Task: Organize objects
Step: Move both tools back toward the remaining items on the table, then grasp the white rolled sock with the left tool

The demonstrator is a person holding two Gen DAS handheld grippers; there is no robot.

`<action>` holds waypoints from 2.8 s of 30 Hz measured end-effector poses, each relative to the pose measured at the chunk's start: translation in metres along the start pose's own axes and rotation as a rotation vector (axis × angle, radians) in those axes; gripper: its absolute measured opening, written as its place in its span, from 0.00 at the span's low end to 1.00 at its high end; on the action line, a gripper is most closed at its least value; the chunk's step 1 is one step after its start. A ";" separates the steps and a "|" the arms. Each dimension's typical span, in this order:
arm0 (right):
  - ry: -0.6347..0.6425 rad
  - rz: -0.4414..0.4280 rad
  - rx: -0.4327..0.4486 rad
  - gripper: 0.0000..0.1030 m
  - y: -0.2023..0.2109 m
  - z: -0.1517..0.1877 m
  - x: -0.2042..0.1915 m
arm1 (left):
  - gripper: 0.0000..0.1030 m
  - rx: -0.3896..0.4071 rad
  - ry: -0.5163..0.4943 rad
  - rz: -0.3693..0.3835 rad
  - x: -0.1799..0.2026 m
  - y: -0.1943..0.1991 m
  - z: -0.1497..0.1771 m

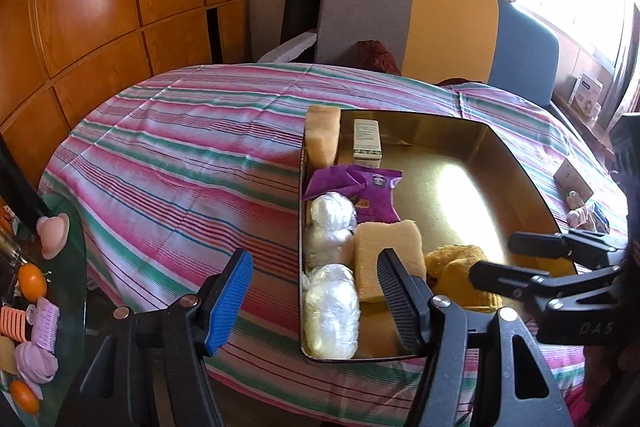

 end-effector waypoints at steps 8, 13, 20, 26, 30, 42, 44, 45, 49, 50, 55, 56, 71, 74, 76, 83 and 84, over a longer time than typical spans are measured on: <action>-0.017 0.061 0.070 0.77 0.037 0.006 0.029 | 0.63 0.001 -0.019 0.008 0.010 0.003 0.001; -0.047 0.115 0.106 0.77 0.059 0.011 0.060 | 0.63 0.007 -0.044 0.018 0.019 0.006 -0.001; -0.118 0.251 0.155 0.78 0.102 0.018 0.131 | 0.63 0.017 -0.075 0.037 0.037 0.010 -0.008; -0.215 0.433 0.210 0.80 0.151 0.027 0.217 | 0.63 0.021 -0.133 0.059 0.065 0.012 -0.015; -0.283 0.563 0.237 0.82 0.178 0.040 0.275 | 0.63 0.033 -0.201 0.079 0.093 0.014 -0.023; -0.713 0.629 0.252 0.84 0.208 0.099 0.391 | 0.63 0.029 -0.387 0.191 0.207 0.000 -0.037; -0.731 0.627 0.253 0.85 0.209 0.101 0.393 | 0.63 0.019 -0.411 0.208 0.225 -0.004 -0.037; -0.740 0.622 0.254 0.85 0.209 0.102 0.394 | 0.63 0.016 -0.422 0.218 0.234 -0.006 -0.035; -0.757 0.610 0.261 0.86 0.209 0.103 0.394 | 0.63 -0.009 -0.467 0.258 0.267 -0.013 -0.028; -0.761 0.607 0.265 0.86 0.210 0.103 0.394 | 0.63 -0.015 -0.473 0.268 0.274 -0.014 -0.027; -0.791 0.605 0.266 0.87 0.213 0.108 0.397 | 0.63 -0.051 -0.499 0.312 0.304 -0.024 -0.020; -0.801 0.607 0.265 0.87 0.213 0.110 0.398 | 0.63 -0.063 -0.503 0.323 0.312 -0.027 -0.019; -0.948 0.506 0.284 0.88 0.216 0.124 0.414 | 0.63 -0.176 -0.572 0.369 0.401 -0.096 -0.014; -0.954 0.485 0.282 0.88 0.214 0.124 0.413 | 0.63 -0.192 -0.595 0.376 0.414 -0.114 -0.015; -0.955 0.477 0.285 0.88 0.213 0.124 0.413 | 0.63 -0.200 -0.611 0.376 0.421 -0.122 -0.014; -0.964 0.457 0.285 0.88 0.212 0.125 0.415 | 0.31 -0.250 -0.617 0.406 0.440 -0.150 -0.007; -0.964 0.458 0.284 0.88 0.212 0.125 0.416 | 0.28 -0.245 -0.606 0.405 0.438 -0.149 -0.007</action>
Point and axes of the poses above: each gripper's, at about its wrist camera, not at the fingertips, and y roughly against the way its jaws point, x to its right, z to its underside, the point moved 5 cm from there along -y, roughly the way its jaws point, and after that the axes turned 3 degrees about z, right-handed, at the moved point
